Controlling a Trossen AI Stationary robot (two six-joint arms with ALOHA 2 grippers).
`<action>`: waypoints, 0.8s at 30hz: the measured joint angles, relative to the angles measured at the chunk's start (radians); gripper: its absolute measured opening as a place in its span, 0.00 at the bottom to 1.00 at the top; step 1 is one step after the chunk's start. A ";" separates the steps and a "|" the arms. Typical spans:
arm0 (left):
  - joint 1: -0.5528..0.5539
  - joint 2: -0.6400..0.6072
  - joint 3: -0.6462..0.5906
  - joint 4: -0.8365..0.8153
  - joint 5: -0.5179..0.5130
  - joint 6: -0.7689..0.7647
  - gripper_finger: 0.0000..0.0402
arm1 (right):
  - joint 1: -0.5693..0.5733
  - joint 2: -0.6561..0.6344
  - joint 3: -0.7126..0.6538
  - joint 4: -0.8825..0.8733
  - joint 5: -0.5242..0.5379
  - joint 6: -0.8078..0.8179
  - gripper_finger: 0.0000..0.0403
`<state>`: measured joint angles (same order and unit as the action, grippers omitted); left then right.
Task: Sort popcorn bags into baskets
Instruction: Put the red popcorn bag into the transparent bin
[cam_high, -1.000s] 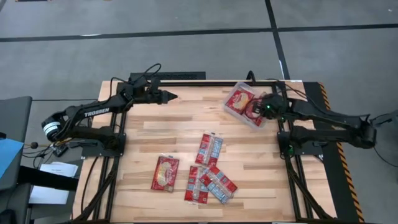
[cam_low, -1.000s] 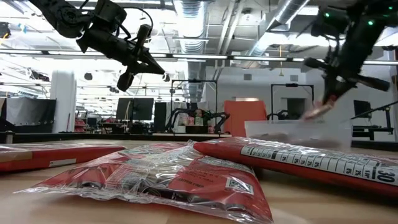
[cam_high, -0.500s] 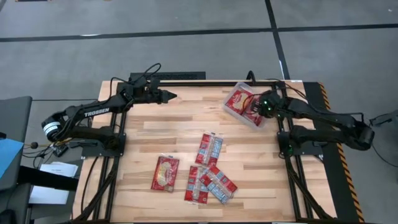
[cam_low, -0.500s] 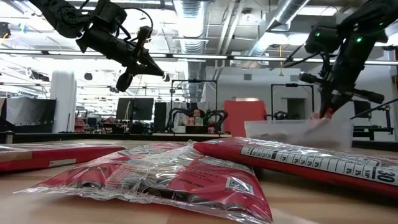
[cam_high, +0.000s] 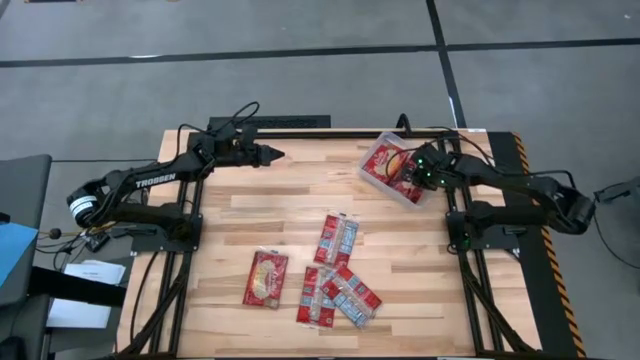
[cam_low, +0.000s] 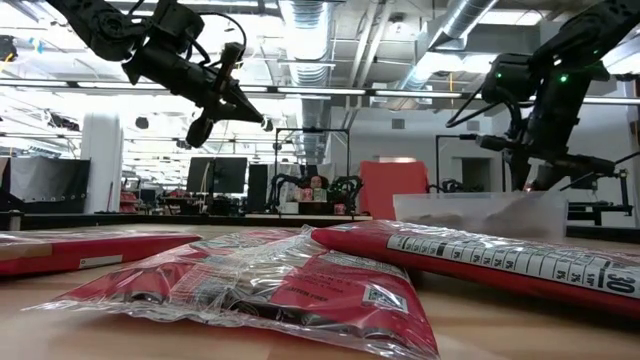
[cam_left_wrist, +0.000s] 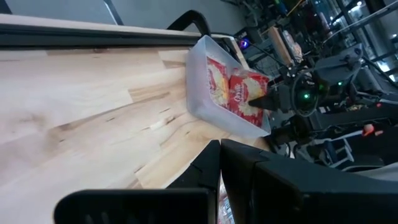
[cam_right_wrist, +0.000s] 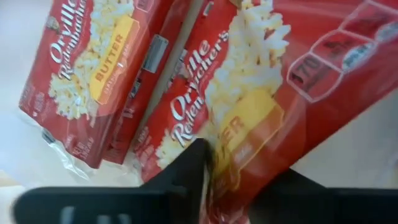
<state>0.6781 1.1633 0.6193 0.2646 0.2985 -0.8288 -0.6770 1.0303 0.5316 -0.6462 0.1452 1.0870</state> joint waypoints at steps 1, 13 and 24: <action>0.000 0.000 0.000 -0.008 0.000 0.000 0.00 | 0.000 -0.004 0.000 -0.009 0.000 0.000 0.31; 0.000 0.000 0.000 -0.069 0.006 0.031 0.00 | -0.013 -0.135 0.062 -0.215 0.026 -0.004 0.58; -0.086 0.013 0.001 -0.077 0.110 0.165 0.00 | 0.115 -0.200 0.196 -0.261 -0.032 -0.028 0.54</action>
<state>0.5926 1.1764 0.6207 0.1877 0.4083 -0.6639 -0.5624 0.8307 0.7275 -0.9070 0.1132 1.0585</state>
